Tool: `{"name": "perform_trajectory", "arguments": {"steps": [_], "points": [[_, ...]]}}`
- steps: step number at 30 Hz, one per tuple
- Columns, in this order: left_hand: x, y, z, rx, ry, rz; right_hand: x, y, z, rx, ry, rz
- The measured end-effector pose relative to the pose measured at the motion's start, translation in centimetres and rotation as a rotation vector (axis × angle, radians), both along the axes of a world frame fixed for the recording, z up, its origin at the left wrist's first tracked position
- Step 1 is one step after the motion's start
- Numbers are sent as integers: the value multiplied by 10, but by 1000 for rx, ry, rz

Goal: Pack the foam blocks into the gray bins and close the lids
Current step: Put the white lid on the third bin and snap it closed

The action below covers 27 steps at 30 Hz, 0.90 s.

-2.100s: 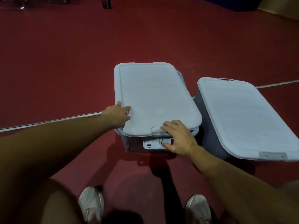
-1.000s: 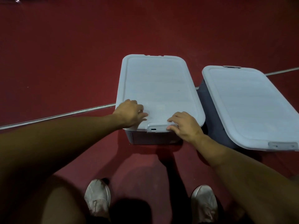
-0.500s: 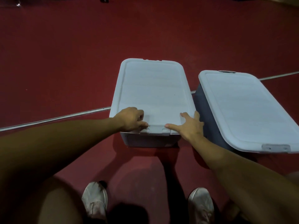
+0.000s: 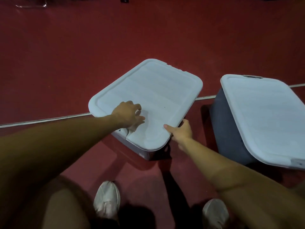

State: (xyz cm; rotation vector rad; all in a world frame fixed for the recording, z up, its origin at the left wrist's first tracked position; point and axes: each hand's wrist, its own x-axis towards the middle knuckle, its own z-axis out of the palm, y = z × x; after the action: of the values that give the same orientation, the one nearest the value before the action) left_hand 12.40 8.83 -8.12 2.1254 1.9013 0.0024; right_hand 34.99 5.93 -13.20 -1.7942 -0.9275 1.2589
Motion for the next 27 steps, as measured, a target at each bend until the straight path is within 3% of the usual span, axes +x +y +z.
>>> {"name": "perform_trajectory", "arguments": {"steps": [3,7,9,13,18,24,27], "points": [[-1,1,-1,27,-38,-12,-30,-22,-5,-29,107,-27],[5,6,-2,36,-69,-36,-65,-69,-16,-155,467,96],[7,7,-3,18,-67,-37,-51,-63,-17,-109,427,48],[7,4,-5,-34,-48,-49,3,-14,-3,66,362,-323],[16,3,-9,-40,-51,-63,-7,-21,-4,94,390,-321],[35,8,-13,-38,-21,-63,-18,-49,-19,-86,432,-190],[41,5,-12,-84,21,-23,24,-18,-14,-61,410,-314]]}}
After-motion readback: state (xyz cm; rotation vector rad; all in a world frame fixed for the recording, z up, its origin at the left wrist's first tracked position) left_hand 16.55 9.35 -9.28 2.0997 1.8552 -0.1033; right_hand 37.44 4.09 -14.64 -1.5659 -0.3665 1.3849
